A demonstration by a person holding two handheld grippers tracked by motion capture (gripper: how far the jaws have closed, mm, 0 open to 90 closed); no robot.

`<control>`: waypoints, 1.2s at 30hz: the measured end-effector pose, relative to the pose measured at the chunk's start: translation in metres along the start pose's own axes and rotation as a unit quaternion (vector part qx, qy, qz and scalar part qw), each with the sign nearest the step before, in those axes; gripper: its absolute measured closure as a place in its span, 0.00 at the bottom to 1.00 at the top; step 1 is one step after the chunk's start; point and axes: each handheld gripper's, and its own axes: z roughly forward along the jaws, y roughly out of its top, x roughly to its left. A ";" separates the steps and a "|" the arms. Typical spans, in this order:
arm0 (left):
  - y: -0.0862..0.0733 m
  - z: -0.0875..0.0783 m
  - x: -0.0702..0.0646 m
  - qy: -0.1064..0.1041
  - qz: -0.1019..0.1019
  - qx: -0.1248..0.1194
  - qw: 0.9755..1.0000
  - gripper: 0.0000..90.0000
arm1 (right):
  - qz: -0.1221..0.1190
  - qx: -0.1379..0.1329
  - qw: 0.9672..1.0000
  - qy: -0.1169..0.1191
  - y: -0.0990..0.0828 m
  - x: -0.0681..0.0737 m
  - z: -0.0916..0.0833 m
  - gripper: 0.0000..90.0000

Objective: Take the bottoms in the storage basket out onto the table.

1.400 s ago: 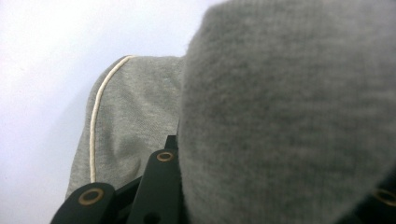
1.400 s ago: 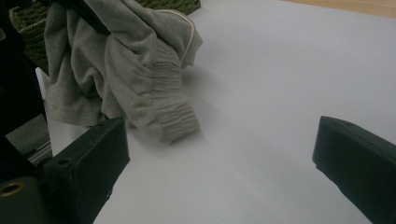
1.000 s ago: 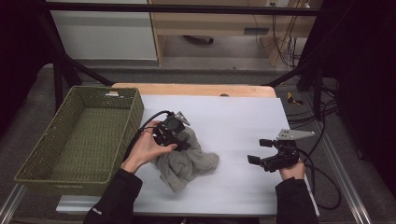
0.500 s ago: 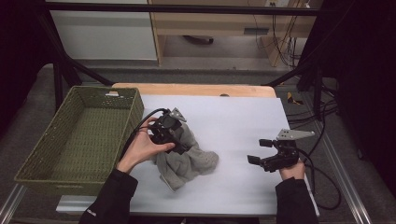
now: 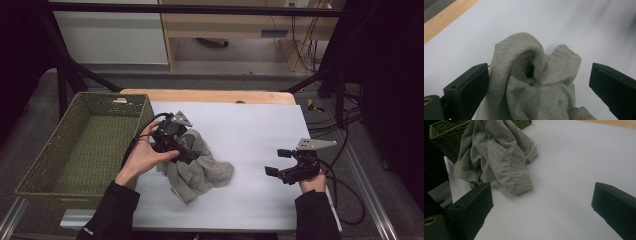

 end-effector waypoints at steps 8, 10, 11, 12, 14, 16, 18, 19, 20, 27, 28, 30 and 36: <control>-0.003 -0.016 -0.002 -0.002 0.003 -0.008 1.000 0.03 | 0.000 0.000 1.000 0.000 0.000 0.000 0.000 0.05; -0.004 -0.019 -0.003 -0.001 0.002 -0.011 1.000 0.03 | 0.000 -0.001 1.000 0.000 0.000 0.000 0.000 0.05; -0.005 -0.021 -0.003 -0.001 0.003 -0.012 1.000 0.03 | 0.001 -0.001 1.000 0.000 0.000 0.000 0.000 0.05; -0.005 -0.023 -0.003 -0.001 0.003 -0.013 1.000 0.03 | 0.001 -0.001 1.000 -0.001 0.000 0.000 0.000 0.05; -0.007 -0.027 -0.003 0.000 0.003 -0.016 1.000 0.03 | 0.000 -0.001 1.000 0.000 0.000 0.000 0.000 0.05; -0.009 -0.030 -0.002 0.000 0.004 -0.017 1.000 0.03 | 0.001 -0.001 1.000 0.000 0.000 0.000 0.000 0.05; -0.011 -0.033 -0.002 0.002 0.002 -0.018 1.000 0.03 | 0.001 -0.001 1.000 0.000 0.000 0.000 -0.001 0.05; -0.012 -0.035 -0.001 0.004 0.003 -0.018 1.000 0.03 | 0.000 -0.001 1.000 0.000 0.000 0.000 -0.001 0.05; -0.013 -0.036 -0.001 0.004 0.002 -0.020 1.000 0.03 | 0.000 -0.002 1.000 0.000 0.000 0.000 -0.001 0.05; -0.024 -0.046 0.004 0.011 -0.003 -0.023 1.000 0.03 | 0.001 -0.001 1.000 0.000 0.000 0.000 -0.001 0.05; -0.026 -0.047 0.004 0.013 -0.004 -0.024 1.000 0.03 | 0.000 -0.001 1.000 0.000 0.000 0.000 -0.001 0.05; -0.030 -0.048 0.006 0.015 -0.005 -0.023 1.000 0.03 | 0.001 -0.001 1.000 0.000 0.000 0.000 -0.001 0.05; -0.042 -0.053 0.011 0.023 -0.016 -0.023 0.999 0.03 | 0.001 -0.001 1.000 0.000 0.000 0.000 0.000 0.05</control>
